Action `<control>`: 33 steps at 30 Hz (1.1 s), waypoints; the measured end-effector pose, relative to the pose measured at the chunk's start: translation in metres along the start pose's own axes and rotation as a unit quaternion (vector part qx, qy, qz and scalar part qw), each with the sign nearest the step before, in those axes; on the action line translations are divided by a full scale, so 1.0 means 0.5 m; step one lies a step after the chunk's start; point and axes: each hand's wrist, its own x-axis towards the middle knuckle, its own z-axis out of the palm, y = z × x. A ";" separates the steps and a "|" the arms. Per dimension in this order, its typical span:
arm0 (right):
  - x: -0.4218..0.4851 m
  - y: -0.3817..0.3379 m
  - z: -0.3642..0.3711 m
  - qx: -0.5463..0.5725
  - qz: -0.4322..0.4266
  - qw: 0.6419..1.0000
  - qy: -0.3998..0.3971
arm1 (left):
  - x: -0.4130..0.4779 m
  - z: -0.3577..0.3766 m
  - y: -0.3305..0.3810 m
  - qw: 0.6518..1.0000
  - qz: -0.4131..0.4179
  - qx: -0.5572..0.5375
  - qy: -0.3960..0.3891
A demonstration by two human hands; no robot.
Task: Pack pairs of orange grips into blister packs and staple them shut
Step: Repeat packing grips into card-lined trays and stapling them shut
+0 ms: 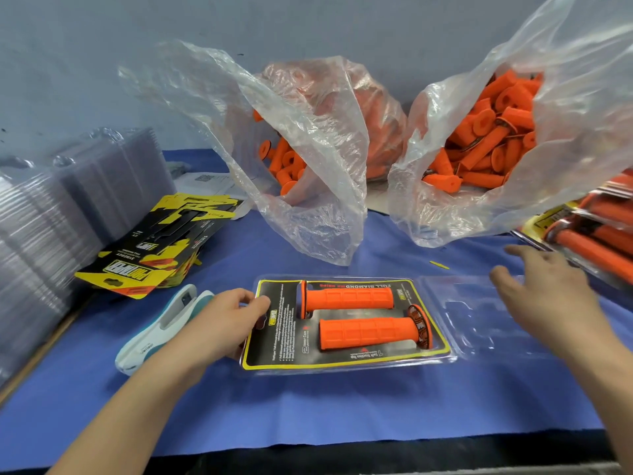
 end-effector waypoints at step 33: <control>-0.061 -0.042 0.044 -0.059 -0.290 0.938 -0.178 | -0.009 0.004 0.005 0.999 0.010 0.040 -0.001</control>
